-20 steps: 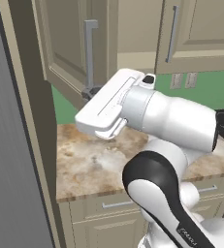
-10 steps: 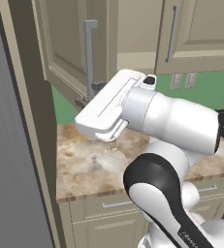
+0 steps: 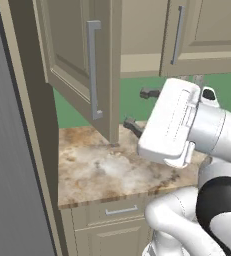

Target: Get the candle and the beer from the cabinet and move them to the dining counter.

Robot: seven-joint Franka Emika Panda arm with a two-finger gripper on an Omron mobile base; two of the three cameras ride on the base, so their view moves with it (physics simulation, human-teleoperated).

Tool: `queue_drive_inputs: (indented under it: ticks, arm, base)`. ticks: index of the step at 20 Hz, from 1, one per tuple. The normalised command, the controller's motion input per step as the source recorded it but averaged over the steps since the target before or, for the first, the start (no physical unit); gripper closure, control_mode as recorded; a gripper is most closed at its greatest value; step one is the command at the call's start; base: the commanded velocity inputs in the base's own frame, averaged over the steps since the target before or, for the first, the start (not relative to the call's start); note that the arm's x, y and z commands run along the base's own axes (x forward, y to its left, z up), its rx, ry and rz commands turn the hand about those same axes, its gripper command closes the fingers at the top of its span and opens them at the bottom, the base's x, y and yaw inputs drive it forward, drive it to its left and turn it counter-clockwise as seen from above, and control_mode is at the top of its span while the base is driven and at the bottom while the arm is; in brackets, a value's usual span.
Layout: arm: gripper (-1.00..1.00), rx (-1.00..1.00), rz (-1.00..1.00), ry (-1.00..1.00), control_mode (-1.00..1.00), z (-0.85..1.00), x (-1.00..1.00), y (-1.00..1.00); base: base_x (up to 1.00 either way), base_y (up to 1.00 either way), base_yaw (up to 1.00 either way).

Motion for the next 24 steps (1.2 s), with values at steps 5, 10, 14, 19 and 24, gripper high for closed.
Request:
queue_drive_inputs:
  ticks: [5, 10, 14, 19, 24]
  arm:
    - [-1.00, 0.06, 0.19, 0.00, -1.00, 0.00, -0.01, -1.00]
    - [-1.00, 0.10, 0.28, 0.00, -1.00, 0.00, 0.39, -0.95]
    - [-1.00, 0.09, 0.31, 0.00, -1.00, 0.00, 0.40, -0.86]
    - [-1.00, 0.01, 0.07, 0.00, -1.00, 0.00, 0.34, -0.02]
    - [-1.00, -0.05, 0.00, 0.05, -1.00, 0.00, 0.34, 0.61]
  base:
    - [0.00, 0.00, 0.00]
    - [0.00, 0.00, 0.00]
    - [0.00, 0.00, 0.00]
    - [0.00, 0.00, 0.00]
    - [0.00, 0.00, 0.00]
